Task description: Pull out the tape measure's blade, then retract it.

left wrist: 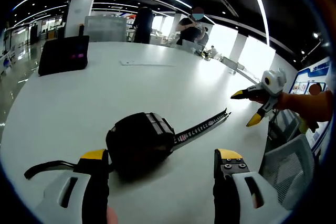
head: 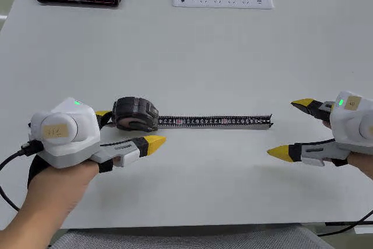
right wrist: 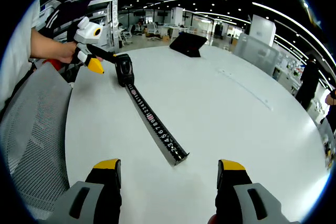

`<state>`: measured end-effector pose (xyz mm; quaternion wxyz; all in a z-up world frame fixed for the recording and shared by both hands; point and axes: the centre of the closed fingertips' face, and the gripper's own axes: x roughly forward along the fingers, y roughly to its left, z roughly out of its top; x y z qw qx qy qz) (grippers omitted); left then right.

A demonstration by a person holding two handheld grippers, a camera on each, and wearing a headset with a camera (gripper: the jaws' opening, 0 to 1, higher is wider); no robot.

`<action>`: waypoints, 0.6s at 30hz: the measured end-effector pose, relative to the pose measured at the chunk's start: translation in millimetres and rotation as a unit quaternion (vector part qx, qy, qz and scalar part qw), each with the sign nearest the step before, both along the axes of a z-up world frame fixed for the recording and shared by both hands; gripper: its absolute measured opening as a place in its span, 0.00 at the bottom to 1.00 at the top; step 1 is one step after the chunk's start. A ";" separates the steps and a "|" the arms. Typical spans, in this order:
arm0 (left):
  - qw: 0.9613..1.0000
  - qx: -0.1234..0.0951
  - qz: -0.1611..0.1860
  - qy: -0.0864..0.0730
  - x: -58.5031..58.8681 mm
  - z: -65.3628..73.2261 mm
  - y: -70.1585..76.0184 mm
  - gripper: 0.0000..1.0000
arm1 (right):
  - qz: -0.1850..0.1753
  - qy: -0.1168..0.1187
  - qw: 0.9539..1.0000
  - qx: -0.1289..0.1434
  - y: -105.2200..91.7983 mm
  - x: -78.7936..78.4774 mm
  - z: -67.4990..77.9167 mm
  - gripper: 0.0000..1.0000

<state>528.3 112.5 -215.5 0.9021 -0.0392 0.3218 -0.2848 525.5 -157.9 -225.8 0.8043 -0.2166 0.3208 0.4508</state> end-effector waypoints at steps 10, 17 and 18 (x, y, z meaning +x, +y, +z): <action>1.000 -0.002 0.027 0.001 5.1 -1.2 -1.4 0.78 | 0.027 0.005 1.000 -0.002 3.3 5.5 2.3 0.63; 0.999 0.009 0.051 -0.005 8.6 -4.9 -2.6 0.78 | 0.065 0.020 0.998 -0.019 5.3 10.1 -0.9 0.55; 0.998 0.009 0.054 -0.005 9.1 -5.1 -2.8 0.78 | 0.071 0.022 0.997 -0.023 5.0 10.2 -2.2 0.54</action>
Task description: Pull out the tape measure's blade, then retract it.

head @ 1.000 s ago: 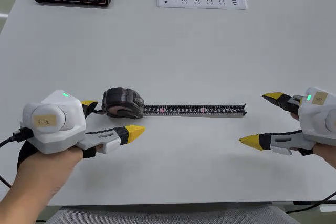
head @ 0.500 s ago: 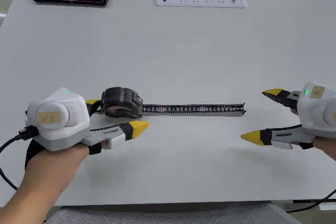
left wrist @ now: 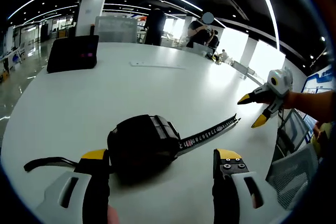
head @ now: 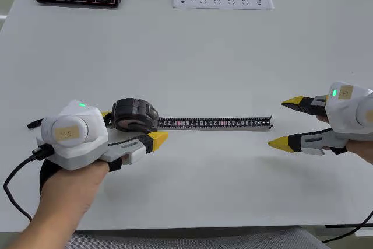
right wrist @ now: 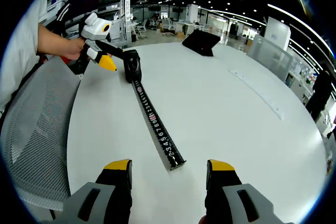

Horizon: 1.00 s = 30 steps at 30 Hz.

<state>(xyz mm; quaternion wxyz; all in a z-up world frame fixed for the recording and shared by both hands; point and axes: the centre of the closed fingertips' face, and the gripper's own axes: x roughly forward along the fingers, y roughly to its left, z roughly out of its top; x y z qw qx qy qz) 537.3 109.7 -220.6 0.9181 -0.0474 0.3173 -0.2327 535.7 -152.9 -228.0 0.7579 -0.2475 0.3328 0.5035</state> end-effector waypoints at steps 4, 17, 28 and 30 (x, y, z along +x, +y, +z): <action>1.000 0.000 0.015 -0.002 2.0 -0.9 -0.9 0.80 | 0.024 0.014 1.000 -0.015 1.1 0.4 -3.8 0.53; 0.998 0.005 0.066 -0.009 11.7 -5.5 1.9 0.76 | 0.079 0.029 0.995 -0.055 1.5 8.9 -9.9 0.47; 0.994 0.015 0.103 -0.015 18.2 -9.2 6.9 0.72 | 0.106 0.045 0.991 -0.074 1.6 9.9 -18.4 0.41; 0.993 0.017 0.112 -0.017 19.4 -10.3 8.4 0.71 | 0.111 0.049 0.990 -0.076 2.5 9.2 -19.9 0.39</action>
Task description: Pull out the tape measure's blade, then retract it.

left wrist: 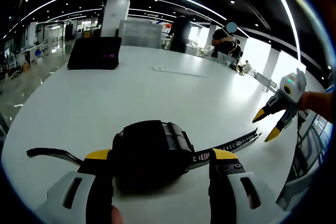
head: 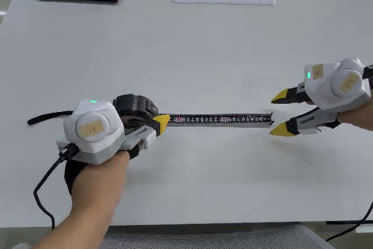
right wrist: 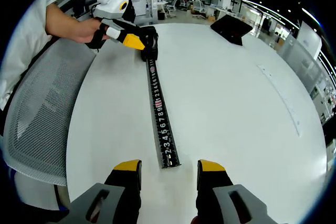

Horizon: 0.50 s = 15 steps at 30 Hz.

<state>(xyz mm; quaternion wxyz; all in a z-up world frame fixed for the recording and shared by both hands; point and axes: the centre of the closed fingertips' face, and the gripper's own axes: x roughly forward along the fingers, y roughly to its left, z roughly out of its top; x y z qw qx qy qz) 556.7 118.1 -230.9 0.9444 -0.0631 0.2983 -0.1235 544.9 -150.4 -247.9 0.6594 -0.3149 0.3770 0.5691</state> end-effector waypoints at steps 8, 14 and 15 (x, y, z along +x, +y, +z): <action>1.000 0.006 0.018 -0.005 3.2 -1.2 4.8 0.66 | 0.006 0.006 1.000 -0.001 3.3 0.7 -2.2 0.36; 0.999 0.005 0.033 -0.003 5.3 -3.1 7.0 0.64 | 0.014 0.011 1.000 -0.004 4.1 -0.6 -4.7 0.34; 0.999 0.005 0.035 -0.003 5.3 -3.3 7.1 0.64 | 0.015 0.011 1.000 -0.005 4.0 -0.6 -4.9 0.34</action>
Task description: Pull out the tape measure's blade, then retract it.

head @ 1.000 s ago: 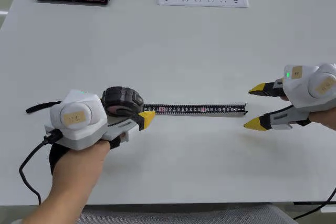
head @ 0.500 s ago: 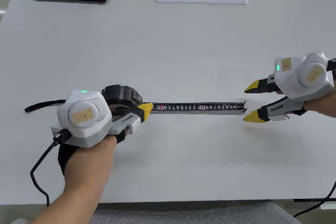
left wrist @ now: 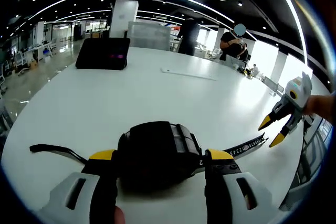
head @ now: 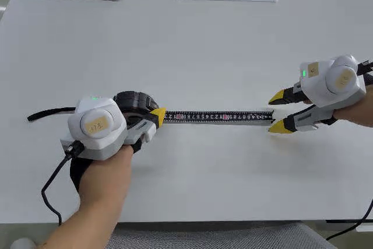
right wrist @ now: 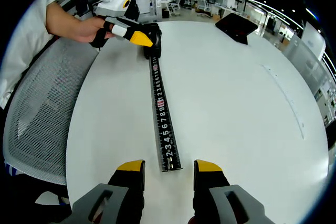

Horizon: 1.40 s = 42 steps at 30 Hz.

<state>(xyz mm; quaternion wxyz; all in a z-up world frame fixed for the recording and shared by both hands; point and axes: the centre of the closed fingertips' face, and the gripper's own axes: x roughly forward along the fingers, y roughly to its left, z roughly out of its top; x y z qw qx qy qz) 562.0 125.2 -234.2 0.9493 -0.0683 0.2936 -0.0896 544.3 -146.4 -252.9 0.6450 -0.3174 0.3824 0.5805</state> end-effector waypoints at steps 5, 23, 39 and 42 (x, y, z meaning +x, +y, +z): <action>1.000 0.001 0.007 -0.001 1.1 -1.4 1.1 0.62 | 0.004 0.001 1.000 -0.001 0.5 0.3 -0.7 0.32; 1.000 0.003 0.009 -0.002 0.7 -0.2 0.9 0.61 | 0.027 0.003 1.000 -0.014 2.5 0.5 -4.3 0.25; 1.000 0.003 0.012 0.004 -0.3 0.7 0.9 0.61 | 0.053 -0.007 0.998 -0.030 0.6 0.8 -12.9 0.15; 1.000 0.003 0.012 0.004 -0.3 0.5 1.0 0.61 | 0.055 -0.011 0.998 -0.029 1.1 2.0 -12.8 0.13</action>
